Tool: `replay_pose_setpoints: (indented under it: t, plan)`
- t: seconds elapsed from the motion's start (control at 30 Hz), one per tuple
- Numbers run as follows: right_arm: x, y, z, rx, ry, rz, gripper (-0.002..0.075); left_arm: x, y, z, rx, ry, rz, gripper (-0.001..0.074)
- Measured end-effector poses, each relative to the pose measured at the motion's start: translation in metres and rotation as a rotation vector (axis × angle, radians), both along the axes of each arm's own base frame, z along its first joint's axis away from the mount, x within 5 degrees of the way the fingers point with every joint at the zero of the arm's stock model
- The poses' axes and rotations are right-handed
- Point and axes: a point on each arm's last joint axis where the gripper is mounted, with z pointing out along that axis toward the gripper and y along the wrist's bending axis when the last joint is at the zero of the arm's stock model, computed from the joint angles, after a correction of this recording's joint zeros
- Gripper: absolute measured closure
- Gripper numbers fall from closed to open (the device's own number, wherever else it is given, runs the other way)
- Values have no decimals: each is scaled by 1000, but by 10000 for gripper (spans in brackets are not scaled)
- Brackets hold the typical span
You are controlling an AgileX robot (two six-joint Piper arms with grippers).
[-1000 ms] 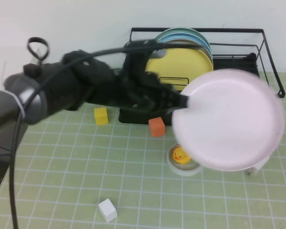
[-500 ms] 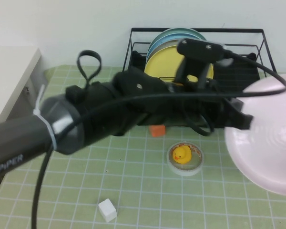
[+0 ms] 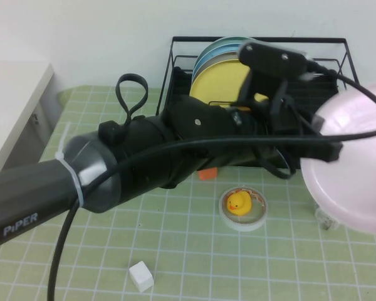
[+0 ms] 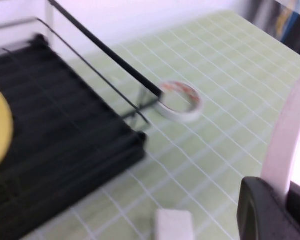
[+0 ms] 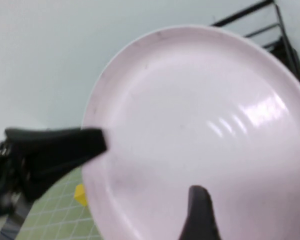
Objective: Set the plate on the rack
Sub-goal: Hand over the plate
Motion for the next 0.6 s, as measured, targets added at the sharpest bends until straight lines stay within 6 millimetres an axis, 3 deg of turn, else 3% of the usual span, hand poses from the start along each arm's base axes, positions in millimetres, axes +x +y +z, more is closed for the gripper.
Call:
replay_pose_setpoints:
  t: [0.23,0.6]
  plan:
    - [0,3,11,-89,-53,55,255,5,3,2,-15,-21,53,729]
    - [4,-11,15,-121,-90,-94,255,12,7,6,-36,-60,134,729]
